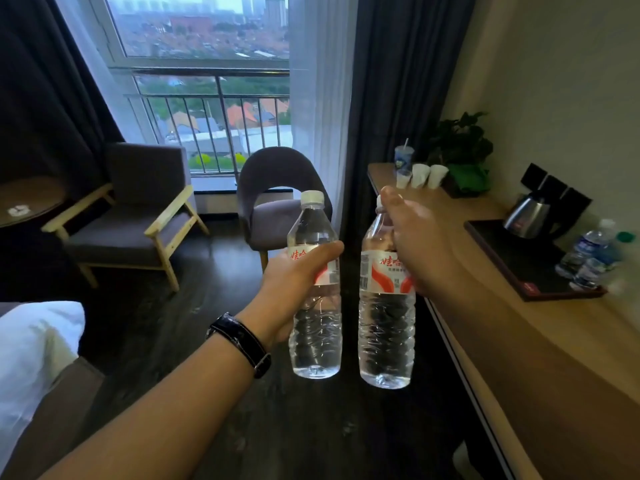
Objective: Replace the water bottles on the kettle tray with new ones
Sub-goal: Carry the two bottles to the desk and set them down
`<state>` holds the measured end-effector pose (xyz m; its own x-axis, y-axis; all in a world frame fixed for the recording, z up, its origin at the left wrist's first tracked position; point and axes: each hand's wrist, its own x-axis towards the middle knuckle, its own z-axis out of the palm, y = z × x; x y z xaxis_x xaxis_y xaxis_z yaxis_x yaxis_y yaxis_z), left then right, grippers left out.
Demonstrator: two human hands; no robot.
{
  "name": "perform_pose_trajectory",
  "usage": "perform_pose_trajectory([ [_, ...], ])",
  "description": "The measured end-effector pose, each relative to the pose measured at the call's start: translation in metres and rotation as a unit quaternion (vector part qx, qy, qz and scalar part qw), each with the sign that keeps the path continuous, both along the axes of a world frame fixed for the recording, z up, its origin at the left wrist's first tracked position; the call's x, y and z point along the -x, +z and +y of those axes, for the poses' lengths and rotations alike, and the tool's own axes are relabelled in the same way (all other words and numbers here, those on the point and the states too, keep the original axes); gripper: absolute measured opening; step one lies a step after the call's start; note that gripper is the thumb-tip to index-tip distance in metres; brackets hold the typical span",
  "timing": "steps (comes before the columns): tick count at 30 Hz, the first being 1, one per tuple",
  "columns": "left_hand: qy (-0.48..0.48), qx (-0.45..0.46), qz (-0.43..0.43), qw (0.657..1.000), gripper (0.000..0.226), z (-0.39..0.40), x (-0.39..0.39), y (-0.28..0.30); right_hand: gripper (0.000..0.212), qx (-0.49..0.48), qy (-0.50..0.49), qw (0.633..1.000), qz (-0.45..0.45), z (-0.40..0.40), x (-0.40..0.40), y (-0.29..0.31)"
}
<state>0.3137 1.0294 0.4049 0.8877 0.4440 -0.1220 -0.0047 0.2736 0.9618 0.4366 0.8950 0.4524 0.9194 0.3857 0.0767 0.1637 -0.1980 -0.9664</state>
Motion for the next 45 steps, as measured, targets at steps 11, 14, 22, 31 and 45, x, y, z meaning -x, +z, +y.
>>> perform_pose_trajectory([
  [11,-0.042,-0.029,0.025,0.998,0.049,0.081,-0.118,0.002,0.048,-0.011,-0.041,0.999,0.008,0.070,-0.095,0.000],
  [14,-0.053,-0.041,0.032,0.997,0.053,0.096,-0.160,0.002,0.049,-0.016,-0.056,0.998,-0.014,0.083,-0.133,0.000],
  [22,-0.081,-0.062,0.017,0.995,0.054,0.122,-0.277,0.004,0.052,-0.008,-0.083,0.995,-0.051,0.108,-0.245,-0.003],
  [31,-0.183,-0.091,0.039,0.978,0.036,0.140,-0.412,-0.015,0.052,-0.027,-0.173,0.984,-0.010,0.117,-0.343,-0.040],
  [45,-0.455,-0.154,0.034,0.877,0.036,0.078,-0.605,-0.038,0.047,0.000,-0.473,0.881,0.000,0.039,-0.434,-0.061],
])
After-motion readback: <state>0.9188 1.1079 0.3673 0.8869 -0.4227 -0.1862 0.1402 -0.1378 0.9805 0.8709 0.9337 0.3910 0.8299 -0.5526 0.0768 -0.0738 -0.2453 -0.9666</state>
